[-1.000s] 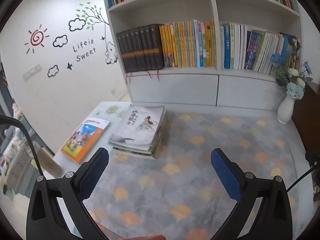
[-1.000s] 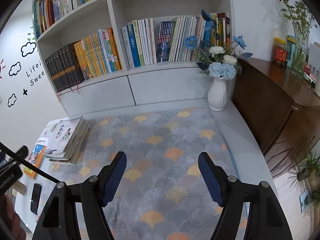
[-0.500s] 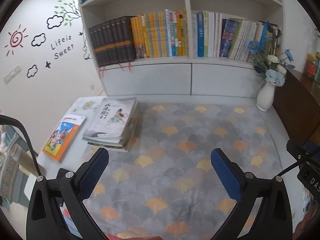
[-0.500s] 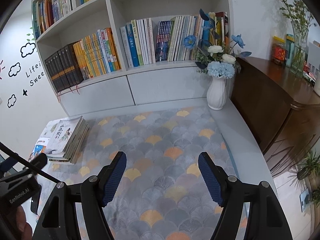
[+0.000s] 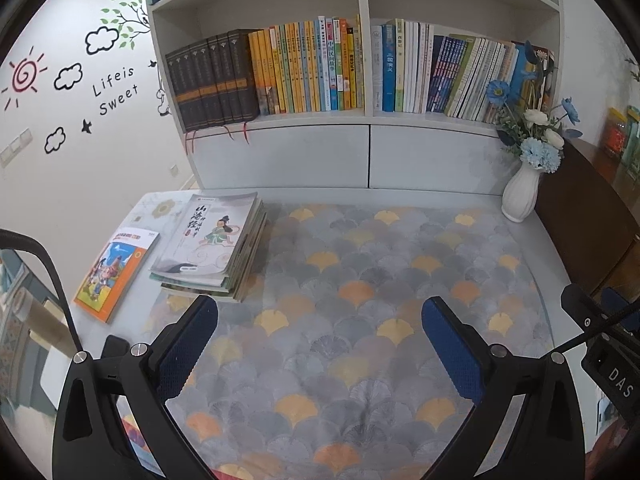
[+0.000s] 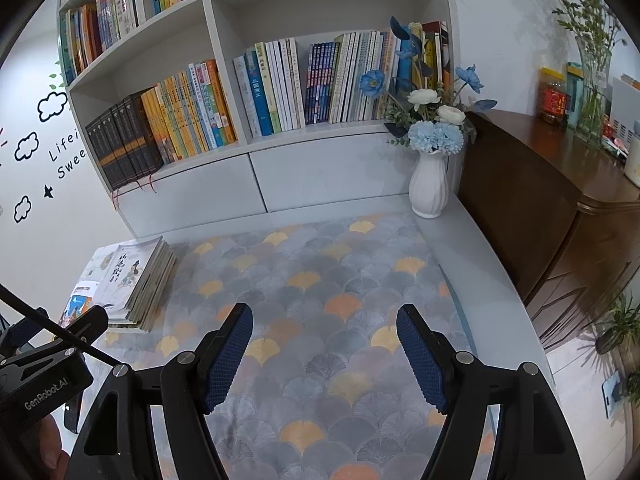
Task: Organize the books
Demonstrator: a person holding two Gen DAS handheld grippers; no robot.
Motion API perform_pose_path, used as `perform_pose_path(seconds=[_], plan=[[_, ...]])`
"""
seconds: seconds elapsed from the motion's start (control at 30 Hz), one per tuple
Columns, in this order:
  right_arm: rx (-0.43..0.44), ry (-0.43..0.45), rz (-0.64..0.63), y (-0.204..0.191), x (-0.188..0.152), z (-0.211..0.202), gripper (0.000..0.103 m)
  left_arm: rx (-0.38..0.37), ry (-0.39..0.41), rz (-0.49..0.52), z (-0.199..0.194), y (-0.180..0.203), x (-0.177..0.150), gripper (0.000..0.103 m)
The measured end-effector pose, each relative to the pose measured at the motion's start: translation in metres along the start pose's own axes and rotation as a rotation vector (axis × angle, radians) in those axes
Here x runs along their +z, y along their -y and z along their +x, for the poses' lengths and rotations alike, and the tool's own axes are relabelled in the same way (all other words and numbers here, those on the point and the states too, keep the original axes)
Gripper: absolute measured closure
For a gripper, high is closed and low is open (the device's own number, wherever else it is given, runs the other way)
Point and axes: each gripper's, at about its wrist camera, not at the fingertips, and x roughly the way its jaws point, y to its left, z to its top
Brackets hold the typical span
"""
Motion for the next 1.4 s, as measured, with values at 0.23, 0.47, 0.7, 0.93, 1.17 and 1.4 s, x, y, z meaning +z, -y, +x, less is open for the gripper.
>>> perform_pose_path(seconds=[0.23, 0.47, 0.7, 0.93, 1.17, 1.4], plan=[[0.007, -0.006, -0.008, -0.004, 0.0003, 0.0035, 0.03, -0.011, -0.001, -0.004, 0.0013, -0.0001, -0.0006, 0.001], [0.01, -0.01, -0.007, -0.0042, 0.0, 0.0046, 0.03, -0.026, -0.015, -0.01, 0.003, 0.0004, -0.0006, 0.001], [0.013, -0.012, -0.007, -0.0056, -0.0007, 0.0049, 0.03, -0.025, -0.015, -0.014, 0.0026, 0.0018, -0.001, 0.001], [0.018, -0.013, -0.009, -0.0056, -0.0006, 0.0058, 0.03, -0.026, -0.027, -0.008, 0.0057, 0.003, -0.0023, 0.001], [0.021, -0.015, -0.008, -0.0059, -0.0003, 0.0066, 0.03, -0.022, -0.029, -0.007, 0.0061, 0.0037, -0.0032, 0.001], [0.023, -0.014, -0.009, -0.009, -0.0038, 0.006, 0.03, -0.022, -0.035, -0.004, 0.0082, 0.0036, -0.0044, 0.001]])
